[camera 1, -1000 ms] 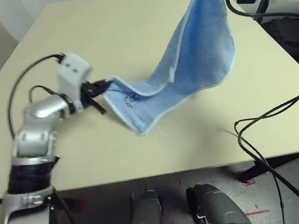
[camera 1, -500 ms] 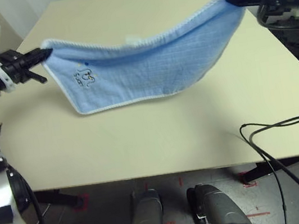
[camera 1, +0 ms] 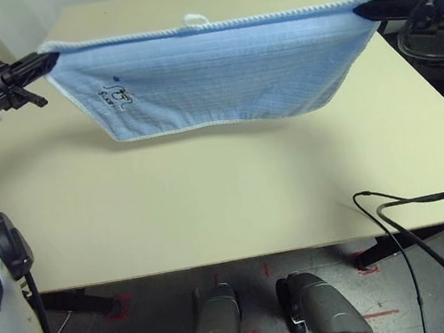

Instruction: Fold the towel and set it aside.

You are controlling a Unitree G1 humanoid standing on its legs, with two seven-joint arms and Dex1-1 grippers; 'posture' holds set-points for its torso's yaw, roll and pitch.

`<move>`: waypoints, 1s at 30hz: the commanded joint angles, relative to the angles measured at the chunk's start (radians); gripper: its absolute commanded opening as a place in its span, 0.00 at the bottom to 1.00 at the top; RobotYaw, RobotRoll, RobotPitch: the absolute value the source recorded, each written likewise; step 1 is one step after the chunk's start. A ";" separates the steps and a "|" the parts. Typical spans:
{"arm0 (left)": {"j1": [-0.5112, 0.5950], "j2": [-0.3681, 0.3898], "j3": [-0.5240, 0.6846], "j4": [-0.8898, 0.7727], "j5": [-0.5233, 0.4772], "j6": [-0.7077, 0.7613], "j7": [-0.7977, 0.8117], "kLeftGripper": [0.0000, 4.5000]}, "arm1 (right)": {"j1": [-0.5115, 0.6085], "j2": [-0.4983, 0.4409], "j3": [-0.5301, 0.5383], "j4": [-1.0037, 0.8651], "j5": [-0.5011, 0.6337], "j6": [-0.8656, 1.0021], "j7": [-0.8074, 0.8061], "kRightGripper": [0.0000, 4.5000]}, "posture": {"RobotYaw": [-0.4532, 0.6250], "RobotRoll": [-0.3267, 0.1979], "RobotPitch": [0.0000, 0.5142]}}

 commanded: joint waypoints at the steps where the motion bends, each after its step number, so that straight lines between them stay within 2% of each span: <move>1: 0.000 0.033 -0.085 -0.039 0.009 0.122 -0.214 0.01 | 0.009 -0.039 0.078 -0.083 -0.007 0.037 0.124 0.00 | 0.45 0.62 0.22; 6: 0.069 0.117 -0.303 -0.213 -0.162 0.339 -0.275 0.01 | 0.039 -0.128 0.261 -0.185 -0.052 -0.051 0.278 0.00 | 0.44 0.62 0.23; 10: 0.080 0.186 -0.461 -0.304 -0.295 0.442 -0.275 0.01 | 0.019 -0.217 0.438 -0.258 0.061 -0.052 0.282 0.00 | 0.44 0.62 0.25; 13: 0.043 0.194 -0.541 -0.285 -0.327 0.452 -0.275 0.01 | -0.050 -0.180 0.502 -0.174 0.062 -0.093 0.282 0.00 | 0.45 0.62 0.26; 15: -0.012 0.151 -0.547 -0.201 -0.301 0.408 -0.275 0.01 | -0.114 -0.090 0.497 -0.010 -0.020 -0.185 0.282 0.00 | 0.45 0.62 0.27; 17: -0.088 0.082 -0.517 -0.071 -0.228 0.336 -0.275 0.01 | -0.201 0.031 0.457 0.227 -0.119 -0.327 0.203 0.00 | 0.45 0.62 0.28; 19: -0.149 0.027 -0.478 0.047 -0.154 0.243 -0.234 0.01 | -0.288 0.118 0.417 0.442 -0.195 -0.467 0.065 0.00 | 0.46 0.62 0.28; 21: -0.196 -0.016 -0.430 0.137 -0.099 0.141 -0.102 0.01 | -0.368 0.169 0.381 0.618 -0.266 -0.607 -0.108 0.00 | 0.46 0.62 0.28; 24: -0.263 -0.056 -0.351 0.218 -0.032 0.003 0.152 0.01 | -0.461 0.196 0.322 0.772 -0.349 -0.771 -0.403 0.00 | 0.47 0.62 0.28; 30: -0.354 -0.053 -0.244 0.253 0.074 -0.177 0.398 0.01 | -0.520 0.154 0.269 0.833 -0.493 -0.966 -0.650 0.00 | 0.46 0.62 0.28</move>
